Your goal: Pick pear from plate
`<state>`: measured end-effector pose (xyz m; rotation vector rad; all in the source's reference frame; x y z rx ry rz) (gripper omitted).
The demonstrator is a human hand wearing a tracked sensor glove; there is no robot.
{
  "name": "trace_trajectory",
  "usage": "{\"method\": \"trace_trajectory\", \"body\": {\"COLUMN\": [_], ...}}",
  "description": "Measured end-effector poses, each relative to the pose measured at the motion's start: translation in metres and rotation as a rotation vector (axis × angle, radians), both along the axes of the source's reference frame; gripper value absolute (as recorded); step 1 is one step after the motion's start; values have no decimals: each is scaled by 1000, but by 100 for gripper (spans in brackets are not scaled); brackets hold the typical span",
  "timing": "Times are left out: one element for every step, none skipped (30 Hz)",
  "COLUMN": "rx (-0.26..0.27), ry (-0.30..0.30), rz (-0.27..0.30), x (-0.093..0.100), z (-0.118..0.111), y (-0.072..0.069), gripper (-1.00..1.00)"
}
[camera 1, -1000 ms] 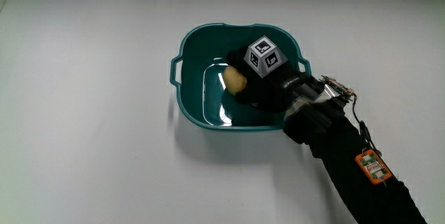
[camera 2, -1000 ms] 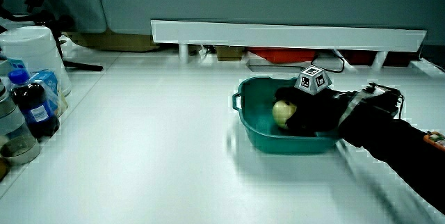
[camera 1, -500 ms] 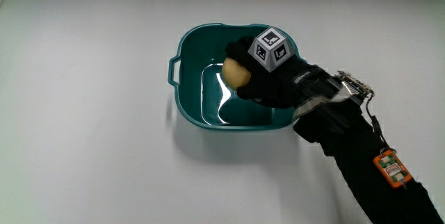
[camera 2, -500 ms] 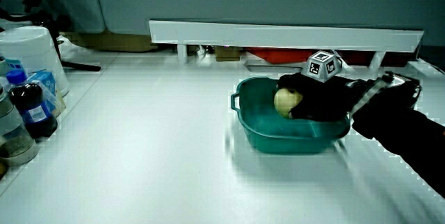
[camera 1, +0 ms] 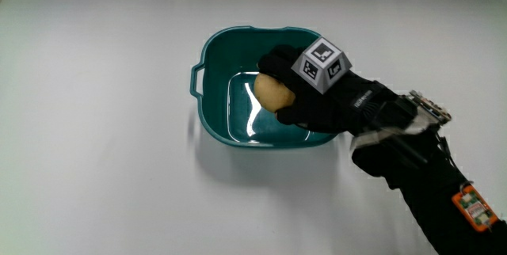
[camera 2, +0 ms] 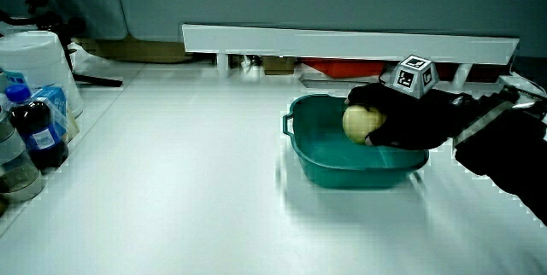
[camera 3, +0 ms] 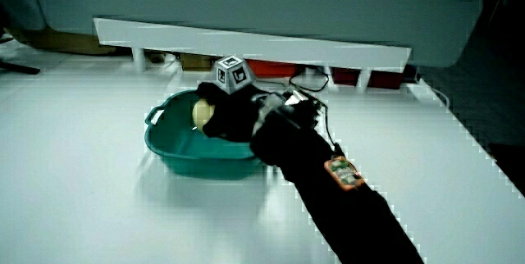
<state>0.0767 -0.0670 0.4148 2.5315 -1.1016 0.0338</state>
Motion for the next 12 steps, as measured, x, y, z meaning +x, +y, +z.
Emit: {"method": "trace_trajectory", "body": {"rx": [5,9,14,19,24,29,34,40,45,50,55,61], "ry": [-7,-14,-20,-27,-42,-57,-72,-87,-103,-118,-133,-148], "rz": [-8,-15,-23,-30,-39,-47,-56,-65,-74,-82,-91,-100], "x": [0,0,0,0,0,0,0,0,1,1,1,1], "z": [-4,-8,-12,-15,-18,-22,-25,-28,-31,-34,-37,-40], "y": [3,5,8,10,14,17,21,24,27,31,34,37], "gripper": [100,100,100,100,100,100,100,100,100,100,100,100]}}
